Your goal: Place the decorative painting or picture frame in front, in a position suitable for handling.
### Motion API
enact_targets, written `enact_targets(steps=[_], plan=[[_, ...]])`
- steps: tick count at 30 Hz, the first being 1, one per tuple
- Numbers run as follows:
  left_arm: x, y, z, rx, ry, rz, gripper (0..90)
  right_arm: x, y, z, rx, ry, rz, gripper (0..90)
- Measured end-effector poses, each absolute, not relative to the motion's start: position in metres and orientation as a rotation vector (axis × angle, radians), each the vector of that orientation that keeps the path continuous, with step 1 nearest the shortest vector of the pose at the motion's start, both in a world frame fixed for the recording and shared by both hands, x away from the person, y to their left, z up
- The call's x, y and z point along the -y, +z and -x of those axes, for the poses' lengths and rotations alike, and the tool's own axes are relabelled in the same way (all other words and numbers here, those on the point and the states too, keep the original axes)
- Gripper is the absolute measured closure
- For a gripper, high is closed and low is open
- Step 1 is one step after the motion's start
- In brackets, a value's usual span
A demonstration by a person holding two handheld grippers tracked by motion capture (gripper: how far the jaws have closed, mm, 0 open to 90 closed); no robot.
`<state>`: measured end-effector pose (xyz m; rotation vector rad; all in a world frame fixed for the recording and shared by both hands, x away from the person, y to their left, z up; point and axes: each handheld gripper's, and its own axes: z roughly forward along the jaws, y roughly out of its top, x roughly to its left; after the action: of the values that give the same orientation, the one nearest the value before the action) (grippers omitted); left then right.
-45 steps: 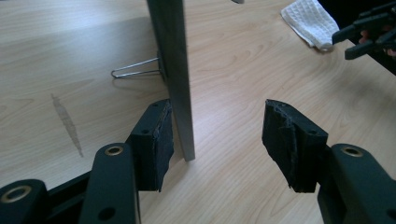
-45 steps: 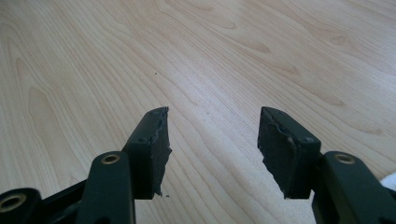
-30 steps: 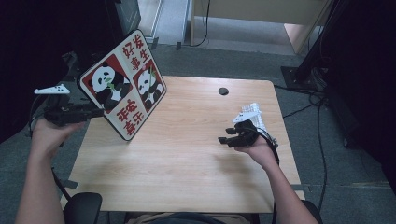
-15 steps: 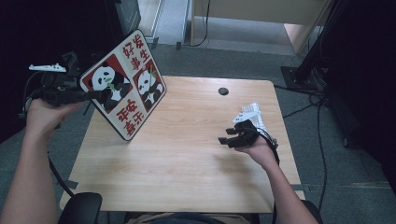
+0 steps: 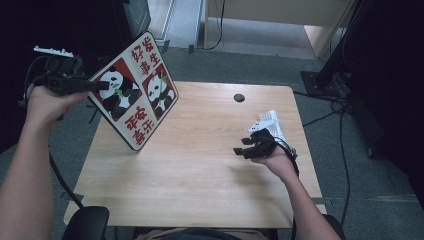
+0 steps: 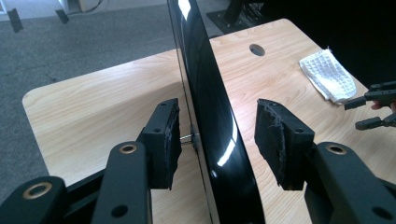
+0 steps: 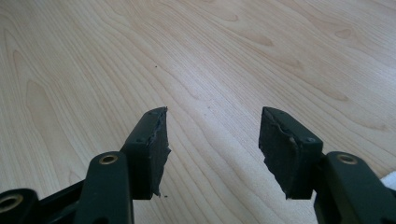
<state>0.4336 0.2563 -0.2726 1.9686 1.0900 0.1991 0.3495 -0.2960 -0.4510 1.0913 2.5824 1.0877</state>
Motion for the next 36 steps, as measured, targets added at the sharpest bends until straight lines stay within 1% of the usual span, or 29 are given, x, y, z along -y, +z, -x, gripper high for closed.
enact_targets(steps=[14,24,31,36], plan=[[-0.245,-0.26,-0.466,-1.11,0.176,-2.059,50.2,0.297,-0.451,-0.35,-2.583,1.087,-1.087,42.3],[-0.24,-0.244,-0.491,-1.121,0.163,-2.08,49.9,0.297,-0.451,-0.35,-2.585,1.085,-1.087,42.3],[-0.224,-0.236,-0.508,-1.116,0.159,-2.133,50.5,0.298,-0.451,-0.35,-2.586,1.085,-1.088,42.3],[-0.214,-0.237,-0.522,-1.132,0.142,-2.147,53.1,0.297,-0.451,-0.35,-2.586,1.088,-1.088,42.3]])
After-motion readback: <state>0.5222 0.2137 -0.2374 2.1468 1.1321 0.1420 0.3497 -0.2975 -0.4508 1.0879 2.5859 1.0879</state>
